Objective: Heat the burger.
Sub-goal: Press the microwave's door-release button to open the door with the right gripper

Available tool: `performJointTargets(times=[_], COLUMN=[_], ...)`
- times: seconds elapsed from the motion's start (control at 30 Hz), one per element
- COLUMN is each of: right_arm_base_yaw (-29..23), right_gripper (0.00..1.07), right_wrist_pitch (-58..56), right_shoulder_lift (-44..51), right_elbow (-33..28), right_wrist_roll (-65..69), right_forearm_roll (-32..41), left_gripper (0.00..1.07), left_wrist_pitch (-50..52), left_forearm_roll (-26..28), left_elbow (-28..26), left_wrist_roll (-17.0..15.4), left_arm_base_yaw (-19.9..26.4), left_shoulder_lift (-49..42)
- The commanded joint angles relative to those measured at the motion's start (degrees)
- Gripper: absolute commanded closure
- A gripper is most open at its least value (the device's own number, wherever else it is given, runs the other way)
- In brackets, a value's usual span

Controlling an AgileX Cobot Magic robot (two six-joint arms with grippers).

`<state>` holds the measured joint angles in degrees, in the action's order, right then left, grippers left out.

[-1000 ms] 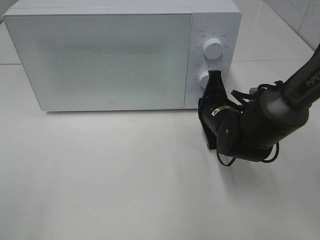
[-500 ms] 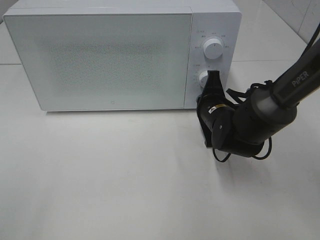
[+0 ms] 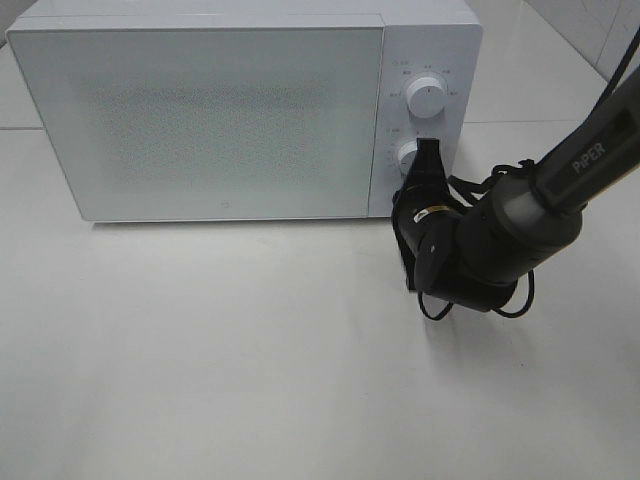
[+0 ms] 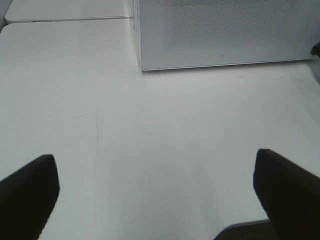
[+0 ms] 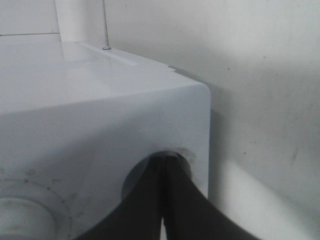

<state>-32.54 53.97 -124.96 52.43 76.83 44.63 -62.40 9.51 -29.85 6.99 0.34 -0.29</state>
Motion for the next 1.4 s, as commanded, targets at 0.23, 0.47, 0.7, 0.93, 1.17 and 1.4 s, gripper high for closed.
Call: performJointTargets(times=[0.23,0.47,0.7,0.93,1.17,1.4], right_arm_base_yaw=[1.5,1.5,1.5,1.4,1.4,1.4], right_gripper=[1.07,1.07,1.07,1.07,1.07,1.07], right_wrist_pitch=[10.7,8.7,5.2,-2.2,-6.8,-12.0], right_shoulder_lift=[-1.1,-1.0,0.2,3.4,5.6,8.7], right_elbow=[7.6,7.0,5.4,2.5,0.0,-3.5], right_wrist_roll=[-4.0,-4.2,-3.7,-3.6,-3.6,-7.3], right_forearm_roll=[-1.0,-1.0,-1.2,-2.5,-2.5,-2.6], left_gripper=[0.09,0.09,0.09,0.09,0.09,0.09], left_wrist_pitch=[0.8,0.8,0.8,0.8,0.8,0.8], left_forearm_roll=[0.2,0.2,0.2,0.2,0.2,0.2], left_elbow=[0.2,0.2,0.2,0.2,0.2,0.2], left_wrist_roll=[-0.3,-0.3,-0.3,-0.3,-0.3,-0.3], left_arm_base_yaw=[0.1,0.1,0.1,0.1,0.1,0.1], left_shoulder_lift=[-0.2,-0.2,-0.2,-0.2,-0.2,-0.2])
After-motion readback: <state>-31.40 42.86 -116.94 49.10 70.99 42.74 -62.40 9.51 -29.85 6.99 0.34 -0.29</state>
